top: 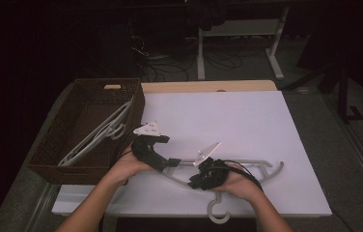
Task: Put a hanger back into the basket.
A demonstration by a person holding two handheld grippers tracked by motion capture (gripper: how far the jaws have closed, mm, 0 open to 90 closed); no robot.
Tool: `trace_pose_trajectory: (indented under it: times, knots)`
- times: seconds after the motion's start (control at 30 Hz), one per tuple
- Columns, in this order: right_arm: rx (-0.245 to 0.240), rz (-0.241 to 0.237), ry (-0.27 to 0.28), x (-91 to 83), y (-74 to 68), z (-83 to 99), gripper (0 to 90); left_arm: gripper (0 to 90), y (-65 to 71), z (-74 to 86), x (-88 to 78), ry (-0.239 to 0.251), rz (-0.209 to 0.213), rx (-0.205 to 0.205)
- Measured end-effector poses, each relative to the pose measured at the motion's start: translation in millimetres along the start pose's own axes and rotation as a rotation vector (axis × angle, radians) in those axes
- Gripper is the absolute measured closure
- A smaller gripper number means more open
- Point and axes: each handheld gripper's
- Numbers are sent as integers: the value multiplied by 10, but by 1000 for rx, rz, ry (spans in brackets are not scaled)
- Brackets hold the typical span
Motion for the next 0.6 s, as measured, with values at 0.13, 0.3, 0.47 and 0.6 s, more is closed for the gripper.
trace_pose_trajectory:
  times: [0.13, 0.3, 0.47, 0.6]
  knots:
    - [57, 51, 64, -227, 46, 85, 771, 0, 9, 8, 11, -1, 3, 7]
    - [173, 167, 131, -571, 195, 349, 872, 0, 42, 36, 31, -3, 16, 22]
    - [257, 266, 154, -814, 311, 606, 892, 0, 73, 68, 52, 6, 41, 39]
    - [297, 316, 155, -927, 369, 749, 892, 0, 88, 80, 78, 3, 54, 48]
Point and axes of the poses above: each handheld gripper's, and its own axes: x roughly forward along the jaws, z roughly out of its underside, y roughly to its right, and after that the axes turned 11 degrees about -y, right-handed
